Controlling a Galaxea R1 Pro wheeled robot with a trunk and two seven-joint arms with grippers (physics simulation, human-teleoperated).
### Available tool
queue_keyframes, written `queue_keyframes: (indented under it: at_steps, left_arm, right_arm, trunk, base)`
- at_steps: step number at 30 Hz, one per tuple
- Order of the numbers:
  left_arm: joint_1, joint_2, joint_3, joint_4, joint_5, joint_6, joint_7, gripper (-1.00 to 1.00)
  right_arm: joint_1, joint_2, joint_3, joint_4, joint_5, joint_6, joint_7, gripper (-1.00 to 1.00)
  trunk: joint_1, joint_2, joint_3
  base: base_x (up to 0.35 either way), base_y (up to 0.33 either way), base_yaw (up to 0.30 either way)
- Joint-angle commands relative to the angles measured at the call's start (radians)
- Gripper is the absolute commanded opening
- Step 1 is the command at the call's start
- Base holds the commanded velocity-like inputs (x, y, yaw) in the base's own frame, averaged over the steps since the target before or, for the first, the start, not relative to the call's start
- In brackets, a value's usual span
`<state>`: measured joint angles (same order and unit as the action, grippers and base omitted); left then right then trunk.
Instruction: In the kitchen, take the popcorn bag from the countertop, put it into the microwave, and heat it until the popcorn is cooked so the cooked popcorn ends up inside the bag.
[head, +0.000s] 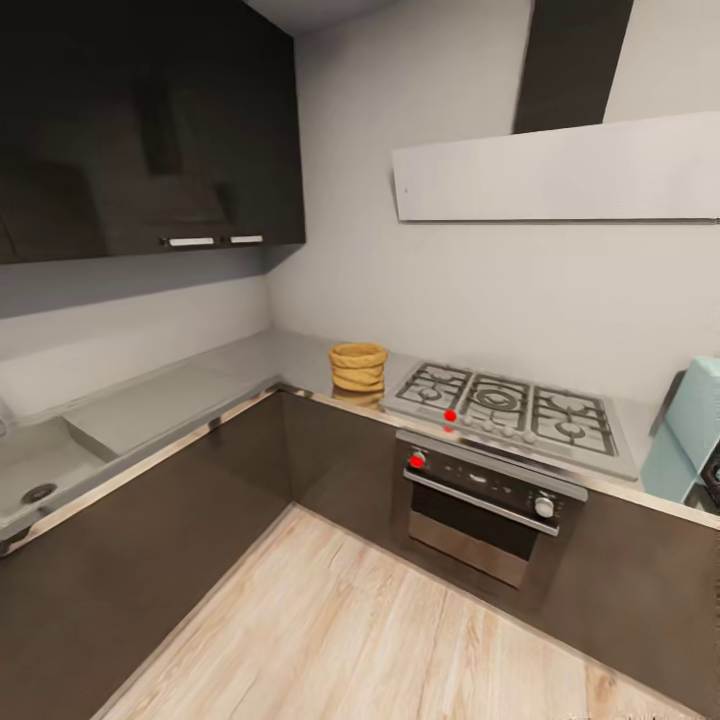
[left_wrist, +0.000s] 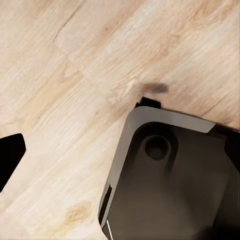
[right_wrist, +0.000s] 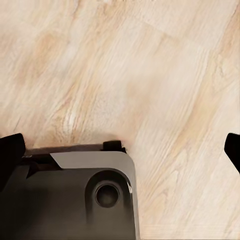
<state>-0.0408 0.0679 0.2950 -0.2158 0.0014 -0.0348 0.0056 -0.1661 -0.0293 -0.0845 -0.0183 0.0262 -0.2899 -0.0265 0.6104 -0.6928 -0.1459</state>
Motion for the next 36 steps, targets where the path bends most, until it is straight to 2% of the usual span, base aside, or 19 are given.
queue_keyframes:
  at_steps: [1, 25, 36]
  left_arm:
    - [-0.001, 0.0, 0.001, 0.001, 0.0, -0.004, 0.001, 1.0]
    - [-0.001, 0.0, 0.0, 0.001, 0.0, -0.004, 0.001, 1.0]
    - [-0.001, 0.0, -0.005, 0.001, 0.0, -0.004, 0.001, 1.0]
  right_arm:
    - [-0.001, 0.0, -0.008, 0.001, 0.003, -0.004, 0.0, 1.0]
    - [-0.001, 0.0, -0.008, 0.001, 0.003, -0.004, -0.001, 1.0]
    - [-0.001, 0.0, -0.008, 0.002, 0.003, -0.004, -0.001, 1.0]
  trunk:
    - [0.001, -0.001, -0.002]
    - [0.001, -0.001, -0.002]
    - [0.001, -0.001, -0.002]
  base:
    - [0.199, 0.263, -0.276]
    - [0.2, 0.253, -0.267]
    - [0.286, 0.138, 0.007]
